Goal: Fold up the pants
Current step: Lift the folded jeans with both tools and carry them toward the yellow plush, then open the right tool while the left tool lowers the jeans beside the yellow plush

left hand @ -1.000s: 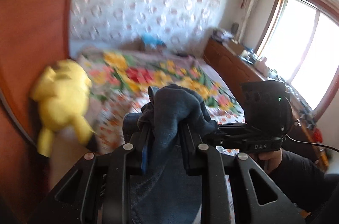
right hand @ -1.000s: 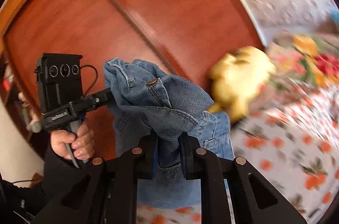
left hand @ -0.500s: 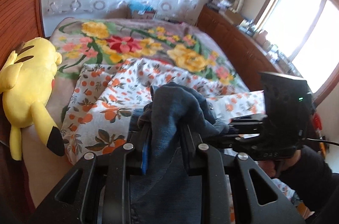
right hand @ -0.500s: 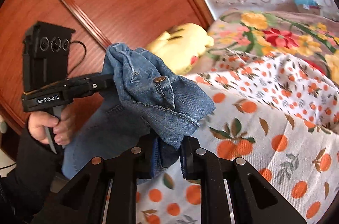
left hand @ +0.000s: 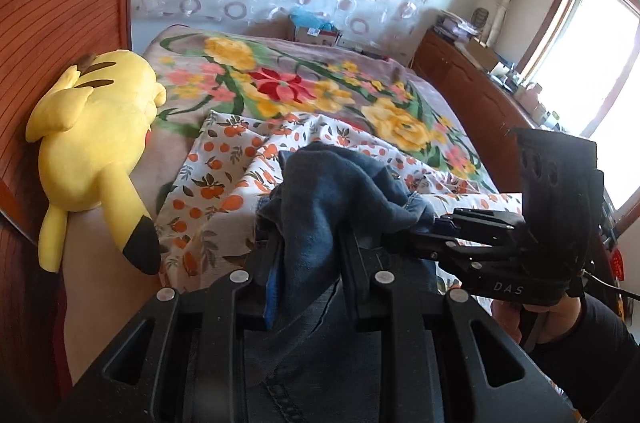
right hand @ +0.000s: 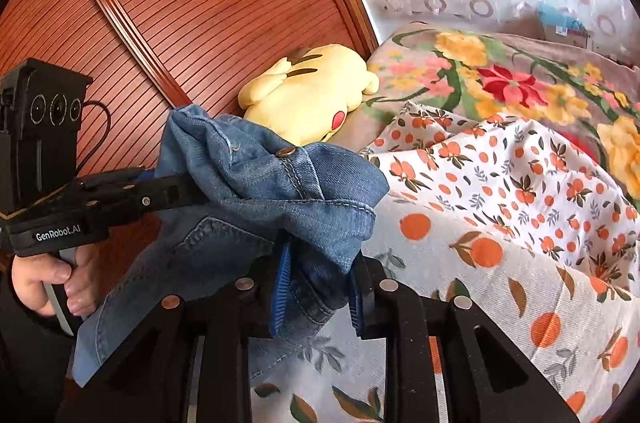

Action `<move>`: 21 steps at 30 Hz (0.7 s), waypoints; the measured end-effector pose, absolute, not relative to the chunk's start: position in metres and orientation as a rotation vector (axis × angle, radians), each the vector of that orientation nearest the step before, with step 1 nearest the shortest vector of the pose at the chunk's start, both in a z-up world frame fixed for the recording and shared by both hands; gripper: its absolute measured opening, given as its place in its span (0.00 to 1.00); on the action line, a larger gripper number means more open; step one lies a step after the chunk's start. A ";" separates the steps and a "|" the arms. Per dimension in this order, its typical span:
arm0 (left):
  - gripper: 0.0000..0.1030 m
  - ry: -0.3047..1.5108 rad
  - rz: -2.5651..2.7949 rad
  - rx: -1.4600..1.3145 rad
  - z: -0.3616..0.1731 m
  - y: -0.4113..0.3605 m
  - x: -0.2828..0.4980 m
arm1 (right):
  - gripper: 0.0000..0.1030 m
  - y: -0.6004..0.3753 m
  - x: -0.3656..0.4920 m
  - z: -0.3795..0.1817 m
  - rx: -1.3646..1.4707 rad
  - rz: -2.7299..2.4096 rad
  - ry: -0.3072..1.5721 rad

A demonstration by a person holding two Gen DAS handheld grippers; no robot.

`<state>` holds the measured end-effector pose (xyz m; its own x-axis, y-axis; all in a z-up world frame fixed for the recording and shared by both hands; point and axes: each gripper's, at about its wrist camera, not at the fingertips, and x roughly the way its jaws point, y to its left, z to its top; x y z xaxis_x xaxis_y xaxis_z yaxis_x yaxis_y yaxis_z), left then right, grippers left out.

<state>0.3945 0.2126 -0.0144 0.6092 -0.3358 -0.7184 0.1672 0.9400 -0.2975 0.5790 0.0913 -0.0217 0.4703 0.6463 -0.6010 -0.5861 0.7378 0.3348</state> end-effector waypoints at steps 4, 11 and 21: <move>0.25 0.801 -0.283 -0.181 0.006 0.217 0.382 | 0.29 0.084 0.564 -0.019 0.098 0.735 0.771; 0.27 0.762 -0.324 -0.111 0.025 0.214 0.337 | 0.32 0.076 0.531 0.006 0.027 0.673 0.730; 0.27 0.793 -0.312 -0.073 -0.002 0.203 0.281 | 0.36 0.073 0.487 0.029 -0.013 0.709 0.591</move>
<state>0.2811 0.2035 -0.0020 0.6583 -0.3027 -0.6893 0.2481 0.9517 -0.1809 0.4871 0.0725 0.0295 0.6036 0.6089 -0.5146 -0.6163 0.7659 0.1833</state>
